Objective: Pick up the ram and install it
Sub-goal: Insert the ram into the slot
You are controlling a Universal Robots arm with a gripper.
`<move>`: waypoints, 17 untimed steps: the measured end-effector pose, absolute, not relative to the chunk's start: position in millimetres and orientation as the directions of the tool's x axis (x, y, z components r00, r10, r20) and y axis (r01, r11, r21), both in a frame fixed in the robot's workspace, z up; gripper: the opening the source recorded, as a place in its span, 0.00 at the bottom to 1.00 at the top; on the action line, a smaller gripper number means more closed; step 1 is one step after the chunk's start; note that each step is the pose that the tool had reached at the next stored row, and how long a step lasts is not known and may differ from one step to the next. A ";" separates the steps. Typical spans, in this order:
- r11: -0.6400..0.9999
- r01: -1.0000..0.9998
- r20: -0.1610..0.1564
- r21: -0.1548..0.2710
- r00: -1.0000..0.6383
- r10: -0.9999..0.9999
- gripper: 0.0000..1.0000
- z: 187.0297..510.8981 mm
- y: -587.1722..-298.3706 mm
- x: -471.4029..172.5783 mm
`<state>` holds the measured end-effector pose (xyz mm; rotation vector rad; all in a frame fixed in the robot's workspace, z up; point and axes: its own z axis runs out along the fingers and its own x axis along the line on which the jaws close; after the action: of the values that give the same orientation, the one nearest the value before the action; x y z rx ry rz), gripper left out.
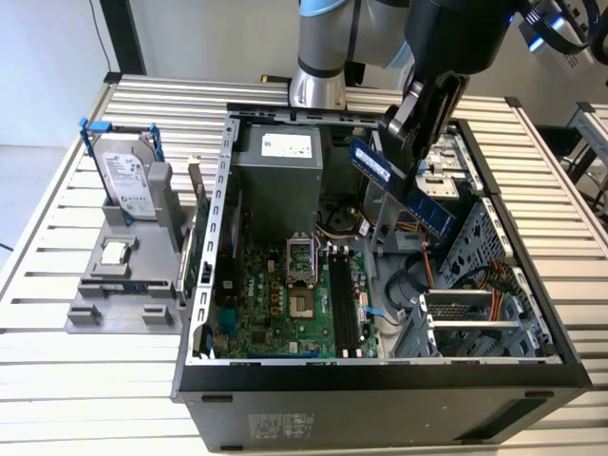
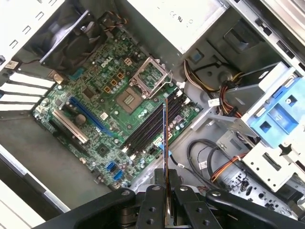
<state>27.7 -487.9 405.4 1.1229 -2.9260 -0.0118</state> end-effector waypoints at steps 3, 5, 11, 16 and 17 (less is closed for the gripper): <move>0.757 -0.653 0.004 0.010 -0.757 -0.653 0.00 405.4 -487.9 27.7; 0.766 -0.643 0.004 0.010 -0.766 -0.643 0.00 405.4 -487.9 27.7; 0.790 -0.613 0.004 0.010 -0.790 -0.613 0.00 405.3 -487.9 27.7; 0.809 -0.588 0.004 0.010 -0.809 -0.588 0.00 405.3 -487.9 27.8; 0.812 -0.583 0.004 0.010 -0.812 -0.583 0.00 405.3 -487.9 27.8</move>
<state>27.8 -487.9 405.3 0.9601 -2.9838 -0.0125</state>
